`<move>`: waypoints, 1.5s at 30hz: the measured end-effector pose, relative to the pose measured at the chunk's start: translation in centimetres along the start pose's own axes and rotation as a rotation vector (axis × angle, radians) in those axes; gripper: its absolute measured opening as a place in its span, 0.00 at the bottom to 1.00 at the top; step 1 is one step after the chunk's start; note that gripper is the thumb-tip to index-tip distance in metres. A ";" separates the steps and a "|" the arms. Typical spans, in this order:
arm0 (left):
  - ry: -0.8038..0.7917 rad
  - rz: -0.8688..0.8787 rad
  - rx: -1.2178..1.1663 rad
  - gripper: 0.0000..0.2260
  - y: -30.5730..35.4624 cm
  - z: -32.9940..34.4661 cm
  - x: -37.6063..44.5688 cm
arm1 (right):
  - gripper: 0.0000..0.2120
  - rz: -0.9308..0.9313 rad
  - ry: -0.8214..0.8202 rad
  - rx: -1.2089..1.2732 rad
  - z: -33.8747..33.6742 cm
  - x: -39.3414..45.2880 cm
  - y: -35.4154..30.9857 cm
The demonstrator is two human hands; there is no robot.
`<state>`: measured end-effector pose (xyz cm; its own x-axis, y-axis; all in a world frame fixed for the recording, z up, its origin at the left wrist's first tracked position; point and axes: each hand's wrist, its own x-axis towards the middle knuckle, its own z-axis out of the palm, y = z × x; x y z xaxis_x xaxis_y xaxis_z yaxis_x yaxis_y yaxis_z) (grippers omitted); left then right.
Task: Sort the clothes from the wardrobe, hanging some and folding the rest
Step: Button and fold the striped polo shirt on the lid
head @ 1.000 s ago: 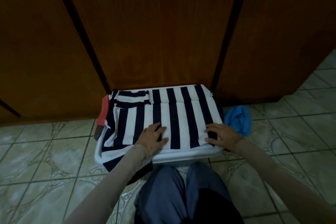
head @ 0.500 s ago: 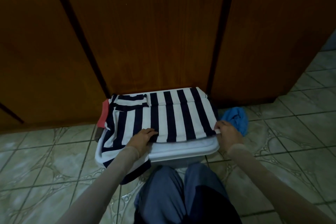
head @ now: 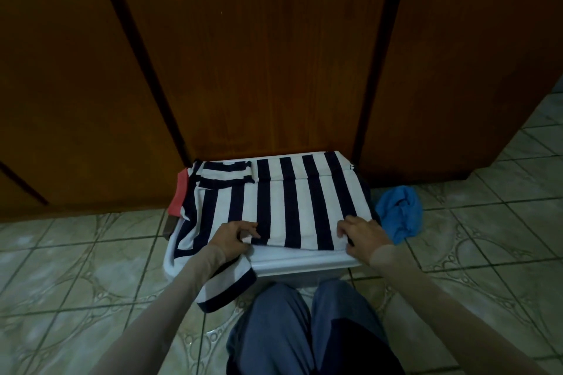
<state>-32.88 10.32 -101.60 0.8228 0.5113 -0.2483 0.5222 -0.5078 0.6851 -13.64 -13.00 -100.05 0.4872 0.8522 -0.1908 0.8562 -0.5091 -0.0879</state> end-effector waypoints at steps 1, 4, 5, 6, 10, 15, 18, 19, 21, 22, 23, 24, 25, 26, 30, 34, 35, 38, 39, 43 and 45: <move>0.014 -0.008 -0.008 0.15 -0.2 -0.2 0.0 | 0.15 -0.010 -0.019 0.014 -0.1 0.1 0.2; 0.074 -0.011 -0.042 0.11 -0.5 -0.9 0.5 | 0.20 -0.052 -0.118 0.047 -0.7 0.3 0.8; 0.095 -0.021 -0.079 0.10 -0.6 -1.1 0.7 | 0.21 -0.056 -0.135 0.040 -0.9 0.5 1.2; 0.109 -0.033 -0.131 0.10 -0.6 -1.4 0.9 | 0.21 -0.047 -0.144 0.019 -1.1 0.5 1.5; 0.085 -0.069 -0.316 0.06 -0.7 -2.5 1.5 | 0.16 0.121 -0.038 0.068 -1.6 0.9 2.3; 0.132 -0.107 -0.409 0.04 0.0 -3.1 2.7 | 0.10 0.424 0.151 0.645 -2.1 2.7 3.6; 0.208 -0.130 -0.284 0.05 0.8 -2.8 4.0 | 0.11 0.488 0.237 0.758 -2.4 4.3 4.2; 0.239 -0.150 -0.239 0.06 1.1 -2.7 4.6 | 0.11 0.506 0.261 0.776 -2.5 4.8 4.3; 0.304 -0.188 -0.154 0.09 1.8 -2.4 5.8 | 0.13 0.538 0.307 0.797 -2.7 6.0 4.5; 0.324 -0.208 -0.112 0.10 2.1 -2.4 6.3 | 0.13 0.554 0.326 0.804 -2.7 6.5 4.6; 0.338 -0.225 -0.068 0.11 2.5 -2.5 6.9 | 0.13 0.568 0.339 0.814 -2.8 7.2 4.7; 0.343 -0.247 -0.034 0.11 2.8 -2.6 7.4 | 0.13 0.577 0.348 0.818 -2.9 7.7 4.8; 0.347 -0.266 -0.003 0.11 3.0 -2.6 8.0 | 0.13 0.585 0.352 0.806 -2.9 8.3 5.0; 0.349 -0.288 0.029 0.12 3.2 -2.7 8.6 | 0.14 0.589 0.349 0.783 -3.0 8.9 5.2; 0.359 -0.341 0.226 0.13 3.9 -2.7 10.1 | 0.15 0.590 0.323 0.702 -2.9 11.3 6.3; 0.389 -0.394 0.341 0.13 3.6 -2.3 11.2 | 0.19 0.581 0.284 0.623 -2.8 13.5 6.8; 0.400 -0.405 0.351 0.13 3.4 -2.2 11.3 | 0.19 0.576 0.277 0.606 -2.9 13.8 6.8; 0.465 -0.381 0.392 0.12 2.7 -1.4 11.7 | 0.20 0.541 0.273 0.591 -2.8 14.7 6.9; 0.487 -0.356 0.415 0.12 2.6 -1.2 11.9 | 0.20 0.528 0.274 0.611 -2.6 14.7 6.9; 0.502 -0.256 0.576 0.14 3.0 -0.5 11.9 | 0.22 0.491 0.293 0.726 -2.0 13.8 7.4; 0.514 -0.211 0.628 0.17 3.8 -0.1 11.8 | 0.23 0.486 0.329 0.809 -1.7 12.9 7.7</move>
<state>-21.24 14.49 -101.85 0.5681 0.8143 0.1189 0.8071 -0.5795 0.1130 -0.50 -5.75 -101.47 0.8817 0.4580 -0.1137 0.2356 -0.6361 -0.7348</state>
